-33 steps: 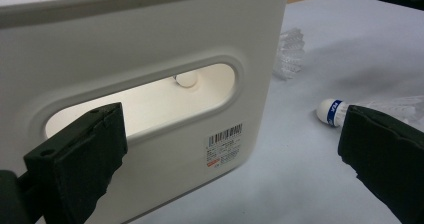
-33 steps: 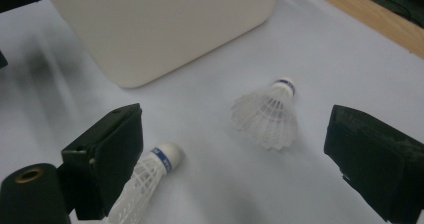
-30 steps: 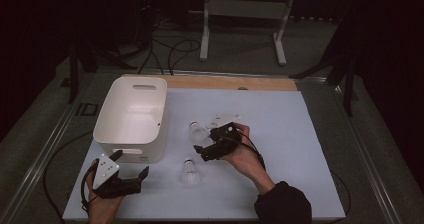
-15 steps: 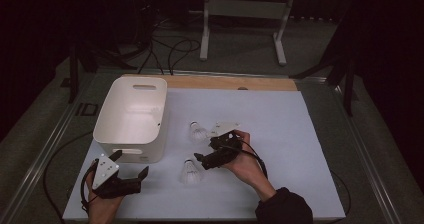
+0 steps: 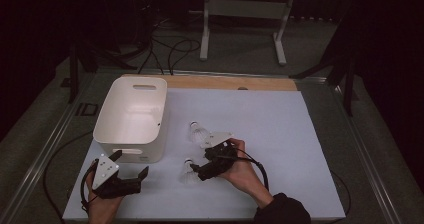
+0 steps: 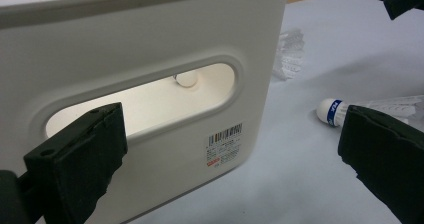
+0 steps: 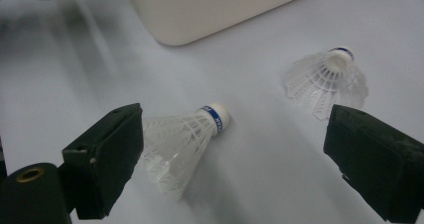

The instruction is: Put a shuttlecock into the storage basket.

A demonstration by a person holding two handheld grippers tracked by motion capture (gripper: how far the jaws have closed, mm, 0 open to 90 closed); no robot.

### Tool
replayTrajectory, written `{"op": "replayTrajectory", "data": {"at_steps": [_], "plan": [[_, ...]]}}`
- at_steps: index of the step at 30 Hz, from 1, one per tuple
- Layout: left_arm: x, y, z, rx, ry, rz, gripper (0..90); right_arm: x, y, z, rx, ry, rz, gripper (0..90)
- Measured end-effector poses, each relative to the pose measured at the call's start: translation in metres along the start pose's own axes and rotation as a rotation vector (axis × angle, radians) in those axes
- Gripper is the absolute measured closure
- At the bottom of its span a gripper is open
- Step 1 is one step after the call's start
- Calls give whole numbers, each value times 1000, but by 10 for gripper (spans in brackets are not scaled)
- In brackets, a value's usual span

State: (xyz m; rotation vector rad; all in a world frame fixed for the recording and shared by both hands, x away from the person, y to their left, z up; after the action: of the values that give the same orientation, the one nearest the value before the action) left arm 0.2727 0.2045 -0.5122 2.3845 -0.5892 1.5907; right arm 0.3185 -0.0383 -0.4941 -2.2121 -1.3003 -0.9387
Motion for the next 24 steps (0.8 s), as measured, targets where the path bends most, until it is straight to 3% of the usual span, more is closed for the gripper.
{"op": "replayTrajectory", "data": {"at_steps": [14, 24], "plan": [[0, 0, 0, 1, 0, -1, 0, -12, -7, 14, 20, -48, -34, 88], [0, 0, 0, 0, -1, 0, 0, -24, -13, 33, 28, -125, -71, 99]]}}
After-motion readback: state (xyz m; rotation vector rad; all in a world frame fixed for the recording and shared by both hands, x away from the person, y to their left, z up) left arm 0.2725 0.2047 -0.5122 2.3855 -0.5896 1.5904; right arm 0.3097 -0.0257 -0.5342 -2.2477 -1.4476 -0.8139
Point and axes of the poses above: each handheld gripper's, and its own axes: z roughly forward along the jaws, x roughly out of its top, y roughly to its right, the point moved 7 cm from there along z, roughly forward along the jaws, and after that the axes turned 3 degrees about x, right-handed, at the moved point
